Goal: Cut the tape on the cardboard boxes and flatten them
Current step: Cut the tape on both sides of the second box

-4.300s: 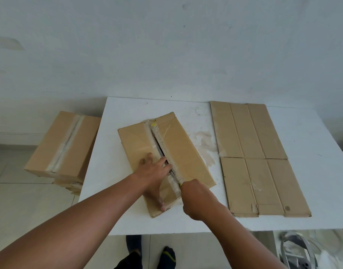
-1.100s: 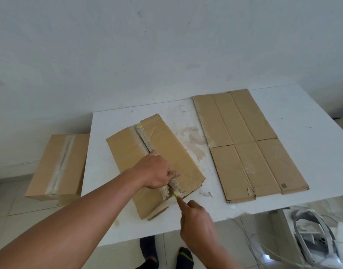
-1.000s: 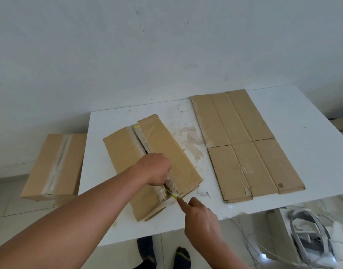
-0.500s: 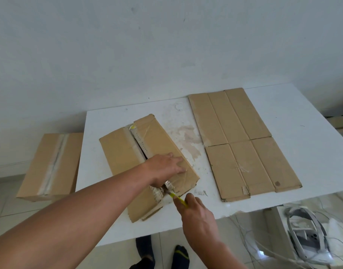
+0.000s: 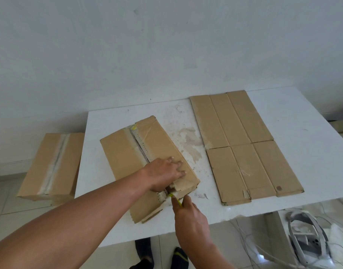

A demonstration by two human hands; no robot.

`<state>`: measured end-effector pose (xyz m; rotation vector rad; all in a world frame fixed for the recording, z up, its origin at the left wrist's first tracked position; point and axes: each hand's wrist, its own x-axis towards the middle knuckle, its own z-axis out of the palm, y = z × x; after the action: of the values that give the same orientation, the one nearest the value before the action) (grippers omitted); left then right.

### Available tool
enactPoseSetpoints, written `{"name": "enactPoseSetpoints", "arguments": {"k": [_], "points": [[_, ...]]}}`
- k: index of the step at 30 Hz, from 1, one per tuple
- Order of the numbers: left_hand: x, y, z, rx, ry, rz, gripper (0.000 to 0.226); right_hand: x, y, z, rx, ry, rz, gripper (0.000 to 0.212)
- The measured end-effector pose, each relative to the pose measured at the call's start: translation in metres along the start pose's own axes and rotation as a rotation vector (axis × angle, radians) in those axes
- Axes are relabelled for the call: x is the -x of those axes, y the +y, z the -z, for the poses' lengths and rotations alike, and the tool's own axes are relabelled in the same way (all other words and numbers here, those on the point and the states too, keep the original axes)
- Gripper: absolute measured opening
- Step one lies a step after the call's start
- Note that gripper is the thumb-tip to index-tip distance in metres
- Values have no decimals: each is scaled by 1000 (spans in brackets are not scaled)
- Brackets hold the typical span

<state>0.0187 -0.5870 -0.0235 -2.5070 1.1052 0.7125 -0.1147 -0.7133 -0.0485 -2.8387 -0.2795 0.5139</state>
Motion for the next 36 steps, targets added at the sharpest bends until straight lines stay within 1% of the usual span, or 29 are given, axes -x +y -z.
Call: {"name": "enactPoseSetpoints", "arguments": {"k": [3,5,6,7,9,10,11,12,14,15,16,19,22,25,27,30,32,35,36], "points": [[4,-2,-4,59,4,9,90,5,6,1,-31,68,-35,70],[5,-4,-11,177,25,19,91,11,16,-3,-22,162,-23,76],[6,-7,-16,268,42,28,88,13,19,-4,-82,128,-38,72],[7,-11,-19,377,66,42,83,13,21,-4,-142,100,-66,61],[14,-21,-24,621,125,100,72,12,26,-4,-338,6,-184,32],[20,-27,-26,725,160,134,69,11,27,-7,-435,9,-244,21],[25,-33,-28,798,201,171,68,9,26,-6,-540,4,-308,16],[31,-40,-31,837,253,212,68,6,22,-5,-659,-19,-374,19],[40,-55,-40,830,357,324,70,-4,7,-4,-905,-56,-490,32],[44,-63,-46,806,387,402,71,-10,-1,-5,-977,-50,-521,38],[47,-71,-52,775,398,491,72,-17,-9,-8,-994,-30,-529,42],[53,-96,-74,699,318,724,76,-39,-31,-11,-1019,10,-561,47],[61,-122,-98,702,204,825,80,-59,-32,-10,-972,28,-546,49],[72,-134,-117,697,182,840,76,-87,-19,5,-830,14,-509,50],[80,-137,-127,633,232,852,74,-116,-8,20,-742,37,-482,49],[94,-145,-129,590,282,852,71,-163,5,43,-649,159,-441,39],[101,-148,-120,619,240,808,66,-189,8,55,-613,246,-426,36],[100,-138,-103,615,184,760,44,-210,-2,62,-471,336,-441,39],[97,-130,-99,631,172,753,41,-209,-8,61,-424,376,-451,39]]}}
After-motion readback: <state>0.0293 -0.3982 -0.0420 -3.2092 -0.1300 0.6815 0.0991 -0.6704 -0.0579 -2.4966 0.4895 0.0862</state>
